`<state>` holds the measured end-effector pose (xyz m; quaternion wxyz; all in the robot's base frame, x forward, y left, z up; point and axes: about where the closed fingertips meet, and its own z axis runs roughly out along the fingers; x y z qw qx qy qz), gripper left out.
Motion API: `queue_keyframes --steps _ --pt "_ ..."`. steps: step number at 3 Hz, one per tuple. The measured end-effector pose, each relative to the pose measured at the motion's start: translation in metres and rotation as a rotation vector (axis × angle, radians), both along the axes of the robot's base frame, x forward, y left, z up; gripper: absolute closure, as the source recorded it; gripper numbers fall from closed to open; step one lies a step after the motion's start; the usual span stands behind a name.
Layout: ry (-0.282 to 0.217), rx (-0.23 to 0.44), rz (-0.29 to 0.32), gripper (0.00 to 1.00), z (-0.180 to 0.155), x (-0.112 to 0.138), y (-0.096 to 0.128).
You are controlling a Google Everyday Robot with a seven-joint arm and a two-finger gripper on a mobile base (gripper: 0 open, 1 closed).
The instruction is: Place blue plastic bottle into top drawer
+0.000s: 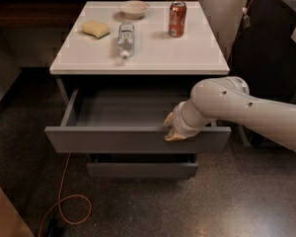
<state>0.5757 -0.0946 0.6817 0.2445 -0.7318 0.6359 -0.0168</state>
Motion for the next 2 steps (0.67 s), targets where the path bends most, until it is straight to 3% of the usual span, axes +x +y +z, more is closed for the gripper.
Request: queue_keyframes --steps 1,2 --pt "0.001 0.001 0.002 1.00 0.000 -0.003 0.000" --pt "0.014 0.006 0.018 1.00 0.000 -0.039 0.000"
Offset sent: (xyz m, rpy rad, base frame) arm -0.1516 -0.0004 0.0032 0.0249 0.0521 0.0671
